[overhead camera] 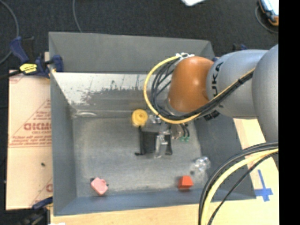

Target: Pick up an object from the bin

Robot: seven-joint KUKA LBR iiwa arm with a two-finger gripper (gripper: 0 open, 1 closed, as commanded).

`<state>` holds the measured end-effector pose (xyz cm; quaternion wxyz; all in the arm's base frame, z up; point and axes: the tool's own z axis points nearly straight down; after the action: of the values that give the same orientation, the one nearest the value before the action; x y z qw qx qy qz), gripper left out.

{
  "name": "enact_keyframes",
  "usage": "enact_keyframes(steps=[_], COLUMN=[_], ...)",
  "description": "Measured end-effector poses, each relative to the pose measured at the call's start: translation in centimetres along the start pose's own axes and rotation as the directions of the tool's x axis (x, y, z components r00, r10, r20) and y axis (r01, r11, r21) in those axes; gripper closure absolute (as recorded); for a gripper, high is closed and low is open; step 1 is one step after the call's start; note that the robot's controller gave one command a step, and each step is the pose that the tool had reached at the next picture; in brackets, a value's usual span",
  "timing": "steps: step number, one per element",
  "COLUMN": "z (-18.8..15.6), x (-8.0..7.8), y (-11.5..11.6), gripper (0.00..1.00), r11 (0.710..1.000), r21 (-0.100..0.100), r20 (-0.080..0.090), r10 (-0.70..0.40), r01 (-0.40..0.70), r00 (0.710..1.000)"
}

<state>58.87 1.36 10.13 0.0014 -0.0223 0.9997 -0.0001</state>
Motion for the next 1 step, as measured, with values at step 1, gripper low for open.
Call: enact_keyframes(steps=[1], z=[2.77], x=[-3.52], y=[0.56], gripper=[1.0], r11=[0.95], r21=[0.003], r20=[0.005], r10=[-0.311], r01=[0.311], r00=[0.95])
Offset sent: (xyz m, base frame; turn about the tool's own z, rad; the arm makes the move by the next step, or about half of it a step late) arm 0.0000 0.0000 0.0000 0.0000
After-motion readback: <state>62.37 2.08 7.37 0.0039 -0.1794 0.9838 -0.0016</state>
